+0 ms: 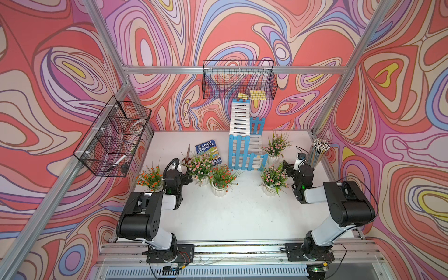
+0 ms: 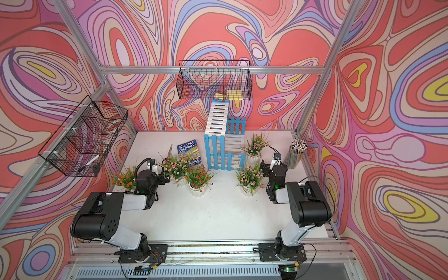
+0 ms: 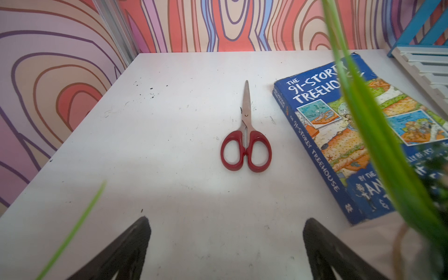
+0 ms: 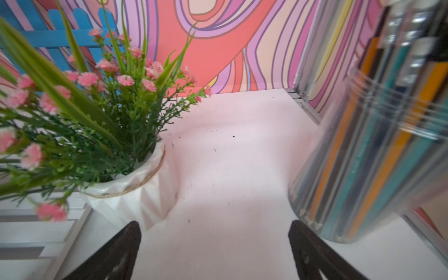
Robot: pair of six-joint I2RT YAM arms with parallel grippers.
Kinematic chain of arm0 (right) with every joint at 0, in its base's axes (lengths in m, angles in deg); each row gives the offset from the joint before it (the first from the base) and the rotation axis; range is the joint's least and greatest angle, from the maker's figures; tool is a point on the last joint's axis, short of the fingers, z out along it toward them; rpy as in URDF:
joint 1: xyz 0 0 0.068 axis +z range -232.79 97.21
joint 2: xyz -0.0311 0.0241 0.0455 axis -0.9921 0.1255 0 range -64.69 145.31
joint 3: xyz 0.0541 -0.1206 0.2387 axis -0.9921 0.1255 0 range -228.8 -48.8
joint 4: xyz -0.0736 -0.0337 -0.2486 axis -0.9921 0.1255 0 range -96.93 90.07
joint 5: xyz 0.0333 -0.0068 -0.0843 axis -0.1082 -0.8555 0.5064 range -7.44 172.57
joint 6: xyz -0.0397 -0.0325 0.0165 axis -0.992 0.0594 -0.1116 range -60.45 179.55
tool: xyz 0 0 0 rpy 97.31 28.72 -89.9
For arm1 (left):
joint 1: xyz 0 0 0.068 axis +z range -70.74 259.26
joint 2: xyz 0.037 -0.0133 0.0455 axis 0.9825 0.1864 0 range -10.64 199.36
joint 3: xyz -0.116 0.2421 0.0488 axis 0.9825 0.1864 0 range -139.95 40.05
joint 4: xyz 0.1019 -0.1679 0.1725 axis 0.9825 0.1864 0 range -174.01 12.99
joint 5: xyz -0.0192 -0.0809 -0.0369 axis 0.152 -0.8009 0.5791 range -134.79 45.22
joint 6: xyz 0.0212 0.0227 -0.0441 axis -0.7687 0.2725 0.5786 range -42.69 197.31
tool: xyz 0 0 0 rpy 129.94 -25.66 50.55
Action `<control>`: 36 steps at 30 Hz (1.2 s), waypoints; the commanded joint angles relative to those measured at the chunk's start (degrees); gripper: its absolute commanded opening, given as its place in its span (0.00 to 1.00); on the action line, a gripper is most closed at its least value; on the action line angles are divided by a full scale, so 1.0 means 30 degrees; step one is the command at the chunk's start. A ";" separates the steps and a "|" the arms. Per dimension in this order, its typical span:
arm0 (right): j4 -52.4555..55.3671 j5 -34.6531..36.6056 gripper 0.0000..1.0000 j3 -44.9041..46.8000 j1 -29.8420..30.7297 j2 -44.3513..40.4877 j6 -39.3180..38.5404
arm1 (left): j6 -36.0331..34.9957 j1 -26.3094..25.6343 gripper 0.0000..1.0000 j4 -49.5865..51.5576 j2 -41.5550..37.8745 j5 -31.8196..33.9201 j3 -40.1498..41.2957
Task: Place the baby's breath potted plants on the rack by color
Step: Adjust the rack at the center of the board.
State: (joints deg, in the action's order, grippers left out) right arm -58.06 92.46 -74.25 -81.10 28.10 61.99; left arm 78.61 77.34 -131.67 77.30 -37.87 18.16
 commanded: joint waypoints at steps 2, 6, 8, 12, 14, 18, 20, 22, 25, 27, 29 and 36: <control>0.4755 0.3141 0.98 -0.0657 0.0398 -0.3824 0.1478 | 0.0486 -0.0059 1.00 0.3844 -0.1510 0.1819 -0.1952; 0.9146 0.4516 0.96 -0.1262 0.0406 -0.7103 0.3369 | 0.0749 -0.0066 1.00 0.6544 -0.2951 0.2400 -0.3404; 1.0974 0.4985 0.96 -0.1826 0.0420 -0.8448 0.3640 | 0.1839 -0.0044 1.00 0.7745 -0.4160 0.2680 -0.3986; 1.4577 0.3829 0.94 -0.3724 0.0529 -0.9881 0.4122 | 0.3183 -0.0044 0.98 1.1067 -0.5406 0.2894 -0.5833; 1.5820 0.2618 0.94 -0.4834 0.0862 -0.9891 0.4168 | 0.3682 -0.0065 0.97 1.2370 -0.5828 0.2641 -0.6451; 1.6955 -0.0172 0.93 -0.6955 0.1923 -0.8338 0.3806 | 0.3901 -0.0854 0.95 1.4499 -0.6050 0.1569 -0.7968; 1.7570 -0.0648 0.93 -0.8280 0.3123 -0.7172 0.3272 | 0.3512 -0.1881 0.95 1.5212 -0.5948 0.1283 -0.8868; 1.8361 -0.1399 0.94 -0.9806 0.3908 -0.5838 0.2997 | 0.3521 -0.2681 0.95 1.5812 -0.5849 0.0835 -0.9672; 1.8484 -0.2677 0.92 -1.1330 0.4210 -0.4104 0.3405 | 0.3681 -0.3989 0.94 1.6238 -0.5672 0.0051 -1.0724; 1.8553 -0.3452 0.92 -1.2293 0.4269 -0.3064 0.3707 | 0.3784 -0.4912 0.94 1.6749 -0.5322 -0.0257 -1.1672; 1.8816 -0.3871 0.92 -1.3429 0.4397 -0.1837 0.3787 | 0.4063 -0.5827 0.94 1.6973 -0.4895 -0.0718 -1.2556; 1.7807 -0.6237 0.91 -1.5431 0.4650 0.1219 0.4834 | 0.6156 -0.7573 0.93 1.5784 -0.3028 -0.2507 -1.3680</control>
State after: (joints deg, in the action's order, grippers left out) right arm -3.75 78.71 -118.60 -67.66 29.65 74.29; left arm 93.17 55.82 -84.00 66.54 -42.28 -22.19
